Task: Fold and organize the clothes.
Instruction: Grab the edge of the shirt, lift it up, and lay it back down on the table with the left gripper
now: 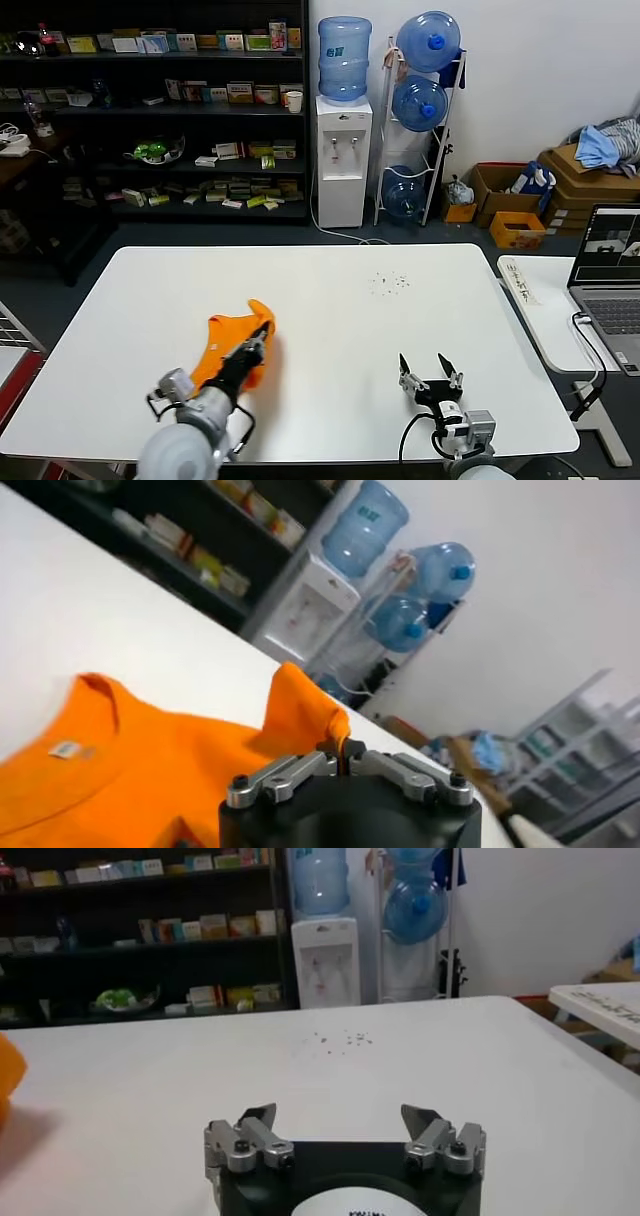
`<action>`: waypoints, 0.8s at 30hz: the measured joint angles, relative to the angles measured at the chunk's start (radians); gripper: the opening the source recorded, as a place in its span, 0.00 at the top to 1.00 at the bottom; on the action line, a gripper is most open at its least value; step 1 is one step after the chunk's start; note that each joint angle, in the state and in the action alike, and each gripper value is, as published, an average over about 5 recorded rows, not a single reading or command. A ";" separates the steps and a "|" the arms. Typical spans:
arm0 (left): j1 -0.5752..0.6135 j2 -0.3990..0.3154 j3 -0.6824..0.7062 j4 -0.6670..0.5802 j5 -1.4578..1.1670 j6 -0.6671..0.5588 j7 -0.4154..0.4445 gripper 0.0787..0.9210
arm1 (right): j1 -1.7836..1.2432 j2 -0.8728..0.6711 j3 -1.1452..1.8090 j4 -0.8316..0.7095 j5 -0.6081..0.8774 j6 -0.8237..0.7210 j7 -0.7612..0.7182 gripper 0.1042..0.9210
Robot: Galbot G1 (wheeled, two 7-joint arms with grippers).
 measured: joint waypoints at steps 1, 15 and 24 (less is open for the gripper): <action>-0.018 -0.025 0.024 0.016 0.005 -0.007 -0.003 0.95 | -0.002 0.003 0.000 -0.001 -0.002 0.000 0.000 0.12; -0.106 -0.181 0.174 0.145 0.115 -0.051 0.003 0.92 | -0.007 0.016 0.000 0.001 -0.014 0.008 -0.005 0.12; -0.060 -0.177 0.156 0.101 0.230 -0.091 0.102 0.63 | -0.024 0.017 0.033 0.028 -0.065 0.123 -0.099 0.12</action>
